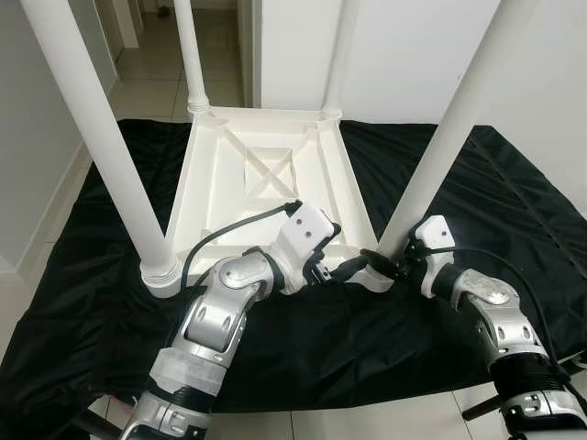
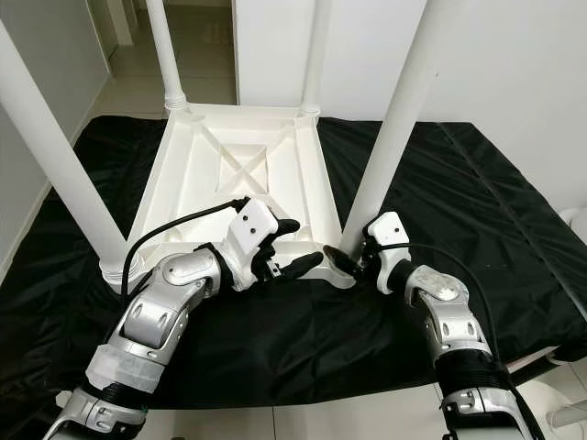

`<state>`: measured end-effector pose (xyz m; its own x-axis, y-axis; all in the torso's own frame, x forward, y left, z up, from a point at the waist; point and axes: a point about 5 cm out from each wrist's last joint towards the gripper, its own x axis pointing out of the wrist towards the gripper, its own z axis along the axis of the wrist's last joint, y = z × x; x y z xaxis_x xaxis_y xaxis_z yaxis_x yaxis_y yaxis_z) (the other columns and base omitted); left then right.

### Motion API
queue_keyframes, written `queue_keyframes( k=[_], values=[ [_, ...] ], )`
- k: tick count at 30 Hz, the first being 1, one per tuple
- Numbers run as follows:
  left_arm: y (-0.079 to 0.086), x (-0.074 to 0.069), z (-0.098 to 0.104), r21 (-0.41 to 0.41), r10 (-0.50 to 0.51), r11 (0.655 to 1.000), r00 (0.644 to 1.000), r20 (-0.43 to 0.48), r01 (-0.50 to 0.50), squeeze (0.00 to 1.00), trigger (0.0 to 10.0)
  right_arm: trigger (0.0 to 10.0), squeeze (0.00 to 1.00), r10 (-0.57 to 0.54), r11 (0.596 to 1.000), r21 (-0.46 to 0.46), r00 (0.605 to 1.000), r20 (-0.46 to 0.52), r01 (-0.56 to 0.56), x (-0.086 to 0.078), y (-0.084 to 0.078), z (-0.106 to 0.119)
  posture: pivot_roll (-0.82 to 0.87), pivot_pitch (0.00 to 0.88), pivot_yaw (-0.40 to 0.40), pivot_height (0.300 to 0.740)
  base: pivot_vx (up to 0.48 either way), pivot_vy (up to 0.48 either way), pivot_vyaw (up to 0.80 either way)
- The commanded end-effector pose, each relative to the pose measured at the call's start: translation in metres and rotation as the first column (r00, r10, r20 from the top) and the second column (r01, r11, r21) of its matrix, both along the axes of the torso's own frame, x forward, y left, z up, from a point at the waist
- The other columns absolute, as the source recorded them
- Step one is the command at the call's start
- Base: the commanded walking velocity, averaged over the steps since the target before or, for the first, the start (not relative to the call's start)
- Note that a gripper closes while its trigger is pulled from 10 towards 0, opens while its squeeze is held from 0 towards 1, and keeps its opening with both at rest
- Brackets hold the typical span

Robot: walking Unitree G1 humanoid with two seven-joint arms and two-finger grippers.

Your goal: Building children table

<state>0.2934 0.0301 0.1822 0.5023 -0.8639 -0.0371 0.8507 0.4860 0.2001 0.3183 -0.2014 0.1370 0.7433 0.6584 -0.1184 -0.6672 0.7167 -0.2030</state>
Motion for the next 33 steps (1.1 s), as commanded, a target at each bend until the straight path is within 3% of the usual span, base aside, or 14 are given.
queue_keyframes(
  k=[1,6,7,8,13,14,16,18,23,24,27,28,32,33],
  values=[
    [0.000,0.003,0.002,-0.017,0.080,0.997,0.997,0.019,-0.079,0.00,10.0,0.0,0.00,0.034,0.999,-0.031,0.999,-0.025,-0.034,-0.002,0.003,-0.007,-0.03,0.000,-0.033,0.740,0.000,0.000,0.00],
    [0.001,0.002,0.001,-0.017,0.079,0.997,0.997,0.018,-0.078,0.00,10.0,0.0,0.00,0.035,0.999,-0.022,0.999,-0.038,-0.036,-0.005,0.001,-0.012,-0.03,0.000,-0.034,0.740,0.000,0.000,0.00],
    [0.001,0.002,0.001,-0.016,0.077,0.997,0.997,0.018,-0.077,0.00,10.0,7.8,0.00,0.023,1.000,-0.009,0.999,-0.044,-0.024,-0.007,0.001,-0.012,-0.03,0.000,-0.034,0.740,0.000,0.000,0.00],
    [0.001,0.001,0.001,-0.016,0.076,0.997,0.997,0.018,-0.076,0.00,10.0,10.0,0.00,0.011,1.000,0.012,0.999,-0.044,-0.010,-0.008,0.001,-0.012,-0.04,0.000,-0.035,0.740,0.000,0.000,0.00],
    [0.000,0.000,0.001,-0.016,0.075,0.997,0.997,0.017,-0.074,0.00,10.0,10.0,0.00,-0.072,0.995,0.059,0.997,-0.041,0.075,-0.008,0.002,-0.010,-0.04,0.000,-0.036,0.740,0.000,0.000,0.00],
    [0.000,0.000,0.000,-0.016,0.074,0.997,0.997,0.015,-0.074,0.00,10.0,10.0,0.00,-0.141,0.988,0.055,0.989,-0.038,0.142,-0.008,0.002,-0.010,-0.04,0.000,-0.039,0.740,0.000,0.000,0.00],
    [0.000,0.000,0.000,-0.016,0.074,0.997,0.997,0.015,-0.074,0.00,10.0,10.0,0.00,-0.141,0.988,0.055,0.989,-0.038,0.142,-0.008,0.002,-0.010,-0.04,0.000,-0.039,0.740,0.000,0.000,0.00],
    [0.000,-0.001,-0.001,-0.017,0.073,0.997,0.997,0.012,-0.073,0.00,10.0,10.0,0.00,-0.236,0.969,0.071,0.971,-0.033,0.238,-0.009,0.006,-0.011,-0.04,0.000,-0.040,0.740,0.000,0.000,0.00],
    [0.000,-0.002,-0.001,-0.017,0.071,0.997,0.997,0.008,-0.070,0.00,10.0,10.0,0.00,-0.327,0.938,0.113,0.944,-0.030,0.329,-0.014,0.015,-0.012,-0.04,0.000,-0.039,0.740,0.000,0.000,0.00],
    [-0.001,-0.002,-0.002,-0.017,0.069,0.997,0.998,0.007,-0.069,0.00,10.0,10.0,0.00,-0.369,0.920,0.133,0.929,-0.036,0.370,-0.016,0.019,-0.013,-0.04,0.000,-0.038,0.740,0.000,0.000,0.00],
    [-0.001,-0.002,-0.002,-0.016,0.062,0.998,0.998,0.006,-0.062,0.00,10.0,10.0,0.00,-0.546,0.814,0.191,0.835,-0.070,0.548,-0.024,0.033,-0.014,-0.05,0.000,-0.037,0.740,0.000,0.000,0.00],
    [-0.001,-0.002,-0.002,-0.016,0.062,0.998,0.998,0.006,-0.062,0.00,10.0,10.0,0.00,-0.546,0.814,0.191,0.835,-0.070,0.548,-0.024,0.033,-0.014,-0.05,0.000,-0.037,0.740,0.000,0.000,0.00],
    [-0.002,-0.002,-0.002,-0.016,0.060,0.998,0.998,0.005,-0.059,0.00,10.0,10.0,0.00,-0.670,0.714,0.205,0.738,-0.074,0.669,-0.030,0.048,-0.014,-0.05,0.000,-0.043,0.740,0.000,0.000,0.00],
    [-0.002,-0.002,-0.002,-0.016,0.060,0.998,0.998,0.005,-0.059,0.00,10.0,10.0,0.00,-0.670,0.714,0.205,0.738,-0.074,0.669,-0.030,0.048,-0.014,-0.05,0.000,-0.043,0.740,0.000,0.000,0.00]
  ],
)
